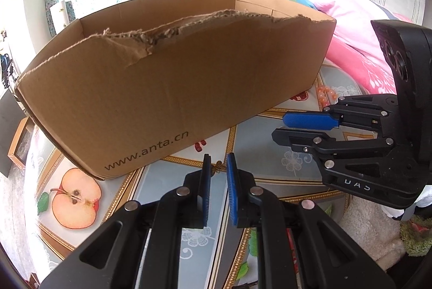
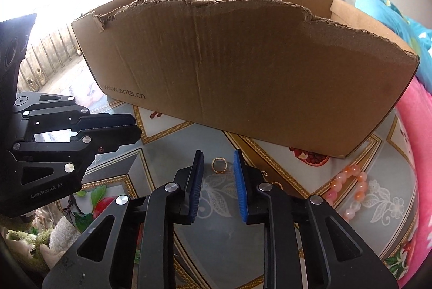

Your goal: Organize jewelry

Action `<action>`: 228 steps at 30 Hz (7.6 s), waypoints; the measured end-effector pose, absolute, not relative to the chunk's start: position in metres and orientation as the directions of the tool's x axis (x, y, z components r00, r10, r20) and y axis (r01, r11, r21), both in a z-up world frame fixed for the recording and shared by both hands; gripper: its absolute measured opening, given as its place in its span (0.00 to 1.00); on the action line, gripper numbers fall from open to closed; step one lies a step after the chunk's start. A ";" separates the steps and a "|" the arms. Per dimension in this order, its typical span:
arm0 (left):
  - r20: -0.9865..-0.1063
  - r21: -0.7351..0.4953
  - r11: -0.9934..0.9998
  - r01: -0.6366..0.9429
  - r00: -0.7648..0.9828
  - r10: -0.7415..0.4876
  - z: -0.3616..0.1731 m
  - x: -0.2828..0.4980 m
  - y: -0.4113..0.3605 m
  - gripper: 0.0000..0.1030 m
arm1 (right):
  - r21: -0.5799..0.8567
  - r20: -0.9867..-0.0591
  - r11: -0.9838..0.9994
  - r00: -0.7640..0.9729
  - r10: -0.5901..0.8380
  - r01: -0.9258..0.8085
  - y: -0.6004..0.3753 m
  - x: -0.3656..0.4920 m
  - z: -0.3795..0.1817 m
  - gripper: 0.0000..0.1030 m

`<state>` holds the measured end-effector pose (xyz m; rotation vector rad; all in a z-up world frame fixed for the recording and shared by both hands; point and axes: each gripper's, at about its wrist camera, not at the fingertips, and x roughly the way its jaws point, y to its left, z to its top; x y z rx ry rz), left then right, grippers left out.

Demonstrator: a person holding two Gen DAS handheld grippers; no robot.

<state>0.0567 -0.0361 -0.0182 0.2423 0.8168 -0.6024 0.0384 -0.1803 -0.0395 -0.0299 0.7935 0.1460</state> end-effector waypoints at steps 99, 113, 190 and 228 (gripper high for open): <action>-0.734 -0.003 0.818 0.575 0.554 -0.392 -0.015 0.051 -0.036 0.11 | 0.067 -0.730 0.933 0.620 0.288 -0.355 -0.176 0.043 -0.036 0.09; -0.682 0.040 0.810 0.586 0.608 -0.407 0.015 0.031 -0.034 0.11 | 0.131 -0.657 0.942 0.684 0.317 -0.310 -0.210 0.016 -0.007 0.03; -0.946 -0.242 0.827 0.508 0.068 -0.318 0.028 0.291 -0.066 0.27 | 0.278 -0.922 0.910 0.181 0.343 -0.307 -0.241 0.215 0.017 0.12; -0.736 -0.006 0.821 0.570 0.554 -0.390 0.025 0.031 -0.040 0.73 | 0.439 -0.624 0.897 0.702 0.343 -0.048 -0.289 -0.016 0.037 0.25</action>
